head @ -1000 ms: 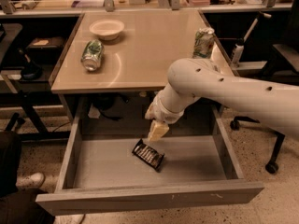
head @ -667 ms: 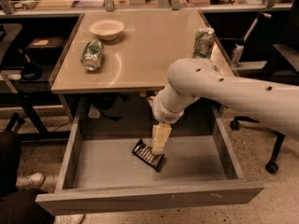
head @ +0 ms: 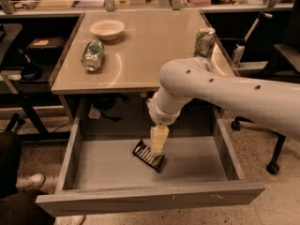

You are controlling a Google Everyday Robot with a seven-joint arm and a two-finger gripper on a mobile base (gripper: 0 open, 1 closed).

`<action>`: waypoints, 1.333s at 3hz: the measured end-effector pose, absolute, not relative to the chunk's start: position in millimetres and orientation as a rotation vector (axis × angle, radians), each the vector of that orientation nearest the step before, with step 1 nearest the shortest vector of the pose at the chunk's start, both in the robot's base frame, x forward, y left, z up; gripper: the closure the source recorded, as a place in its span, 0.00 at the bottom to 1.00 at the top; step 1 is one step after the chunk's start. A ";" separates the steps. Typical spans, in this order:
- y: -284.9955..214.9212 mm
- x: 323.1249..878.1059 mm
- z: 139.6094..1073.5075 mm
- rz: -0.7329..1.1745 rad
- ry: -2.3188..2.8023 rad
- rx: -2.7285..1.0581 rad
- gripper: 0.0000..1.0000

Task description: Pick rxbar chocolate from top drawer and place on counter

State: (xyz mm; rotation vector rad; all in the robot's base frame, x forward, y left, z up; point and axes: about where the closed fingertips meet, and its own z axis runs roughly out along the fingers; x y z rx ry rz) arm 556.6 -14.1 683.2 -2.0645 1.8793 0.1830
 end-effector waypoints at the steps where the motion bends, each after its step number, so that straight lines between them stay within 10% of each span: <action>1: -19.3 545.8 668.8 0.146 1.998 -2.095 0.00; 4: -24.8 512.2 620.1 0.329 2.157 -2.043 0.00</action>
Offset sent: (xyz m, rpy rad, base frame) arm -0.0382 -0.0185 -0.0518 -0.1748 0.1796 -0.1229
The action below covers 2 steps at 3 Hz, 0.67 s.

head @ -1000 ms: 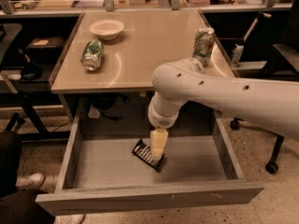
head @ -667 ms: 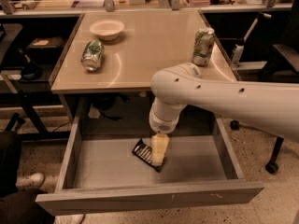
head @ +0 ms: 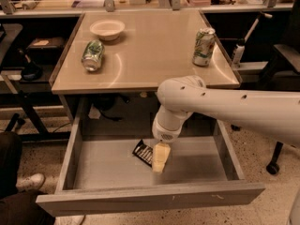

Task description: Pick rxbar chocolate from top drawer and place on counter

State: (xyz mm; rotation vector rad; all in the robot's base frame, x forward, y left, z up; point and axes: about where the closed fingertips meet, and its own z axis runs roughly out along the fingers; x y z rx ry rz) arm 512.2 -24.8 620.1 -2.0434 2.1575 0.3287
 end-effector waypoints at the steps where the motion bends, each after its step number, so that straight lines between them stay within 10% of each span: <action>1: -20.0 519.4 635.7 0.311 2.108 -1.961 0.00; 2: -19.5 521.0 635.6 0.308 2.105 -1.954 0.00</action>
Offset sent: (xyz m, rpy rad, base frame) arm 0.0048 0.0035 0.0116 0.0466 -0.0511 -0.0214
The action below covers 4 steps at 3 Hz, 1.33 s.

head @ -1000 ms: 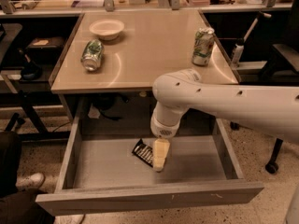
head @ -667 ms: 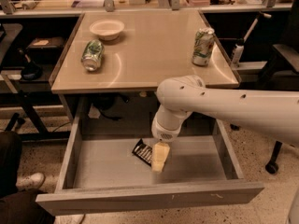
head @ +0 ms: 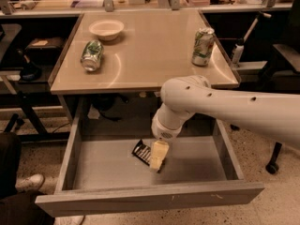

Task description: Pick rxbar chocolate from top drawer and place on counter

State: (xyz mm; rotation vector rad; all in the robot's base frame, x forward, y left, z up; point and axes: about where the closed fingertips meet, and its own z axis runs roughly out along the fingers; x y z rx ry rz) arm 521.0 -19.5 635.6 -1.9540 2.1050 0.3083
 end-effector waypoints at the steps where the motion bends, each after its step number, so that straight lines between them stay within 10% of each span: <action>1: -24.3 507.4 619.1 0.336 2.188 -1.917 0.00; 3: -30.9 473.4 576.5 0.451 2.332 -1.872 0.00; 4: -30.8 473.3 576.4 0.451 2.332 -1.872 0.19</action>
Offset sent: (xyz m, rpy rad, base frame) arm -0.0573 -0.0219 -0.0680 -0.0674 0.2155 -0.1764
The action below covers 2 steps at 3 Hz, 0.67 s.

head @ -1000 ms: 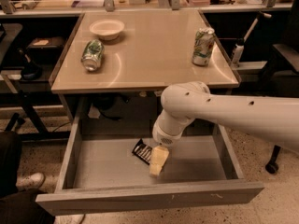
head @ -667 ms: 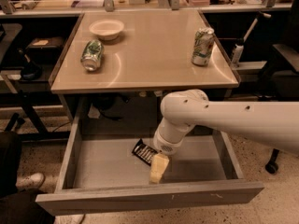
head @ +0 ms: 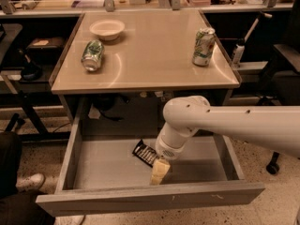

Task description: Pick rxbar chocolate from top drawer and place on counter

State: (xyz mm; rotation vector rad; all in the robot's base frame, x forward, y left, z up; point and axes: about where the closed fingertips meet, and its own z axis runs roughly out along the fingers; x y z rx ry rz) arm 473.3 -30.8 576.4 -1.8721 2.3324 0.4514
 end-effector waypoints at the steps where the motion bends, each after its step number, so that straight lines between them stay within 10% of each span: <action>1: -30.8 473.3 576.4 0.451 2.332 -1.872 0.43; 2: -30.8 473.3 576.3 0.451 2.332 -1.872 0.66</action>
Offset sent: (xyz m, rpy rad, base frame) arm 0.0000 0.0000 0.0000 0.0000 0.0000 0.0000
